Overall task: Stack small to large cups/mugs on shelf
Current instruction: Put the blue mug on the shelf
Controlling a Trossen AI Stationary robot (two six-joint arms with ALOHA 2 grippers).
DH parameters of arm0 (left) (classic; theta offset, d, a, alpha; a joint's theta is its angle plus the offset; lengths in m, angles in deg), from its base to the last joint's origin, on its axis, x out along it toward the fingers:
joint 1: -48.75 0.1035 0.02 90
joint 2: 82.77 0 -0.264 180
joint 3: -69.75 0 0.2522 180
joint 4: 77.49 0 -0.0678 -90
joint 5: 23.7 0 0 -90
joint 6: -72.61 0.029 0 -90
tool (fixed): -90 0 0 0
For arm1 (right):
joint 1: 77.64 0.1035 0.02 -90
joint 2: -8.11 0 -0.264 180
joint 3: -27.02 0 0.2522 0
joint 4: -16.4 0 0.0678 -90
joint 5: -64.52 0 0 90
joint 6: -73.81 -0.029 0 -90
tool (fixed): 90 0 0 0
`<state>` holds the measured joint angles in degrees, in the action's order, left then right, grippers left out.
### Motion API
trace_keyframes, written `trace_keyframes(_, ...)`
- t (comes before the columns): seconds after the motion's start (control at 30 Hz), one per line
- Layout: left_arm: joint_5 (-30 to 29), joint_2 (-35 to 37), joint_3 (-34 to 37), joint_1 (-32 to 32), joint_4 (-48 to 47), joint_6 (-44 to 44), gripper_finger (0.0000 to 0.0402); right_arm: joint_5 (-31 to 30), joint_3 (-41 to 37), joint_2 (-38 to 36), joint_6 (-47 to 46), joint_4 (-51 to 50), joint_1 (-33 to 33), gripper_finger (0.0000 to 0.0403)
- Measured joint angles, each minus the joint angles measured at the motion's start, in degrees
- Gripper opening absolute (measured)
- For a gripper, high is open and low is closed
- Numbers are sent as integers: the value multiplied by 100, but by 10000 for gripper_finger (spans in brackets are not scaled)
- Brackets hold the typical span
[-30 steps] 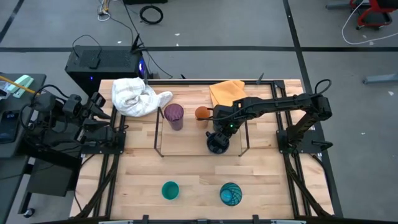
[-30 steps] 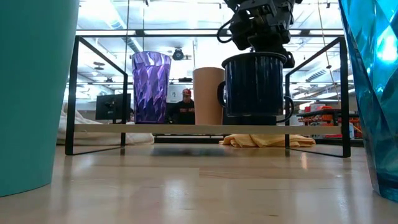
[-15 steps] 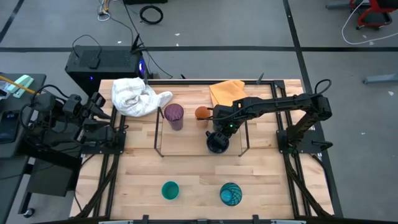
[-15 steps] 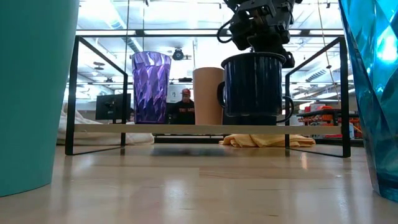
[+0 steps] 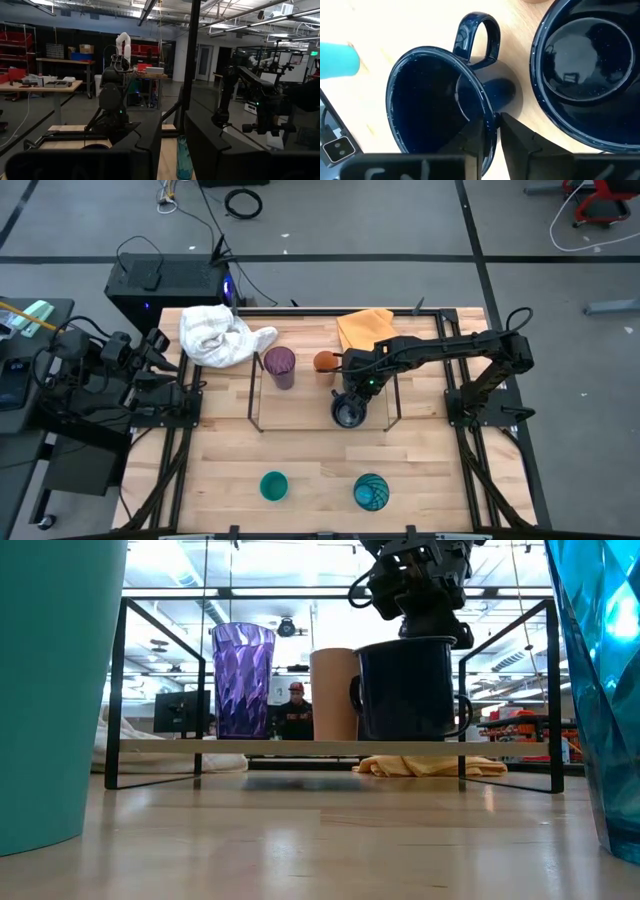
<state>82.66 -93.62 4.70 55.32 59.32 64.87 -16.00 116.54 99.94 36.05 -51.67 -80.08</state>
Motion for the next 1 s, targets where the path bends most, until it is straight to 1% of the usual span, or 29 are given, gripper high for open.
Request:
trace_keyframes(0.23,-1,0,0,0,0,0,94,69,-92,-2,-94,31,-2,70)
trace_keyframes(0.6,-2,0,0,-1,2,0,94,111,-339,-9,-263,247,85,103)
trace_keyframes(1.0,-1,0,1,-2,2,0,94,-81,-352,-9,-398,243,70,107)
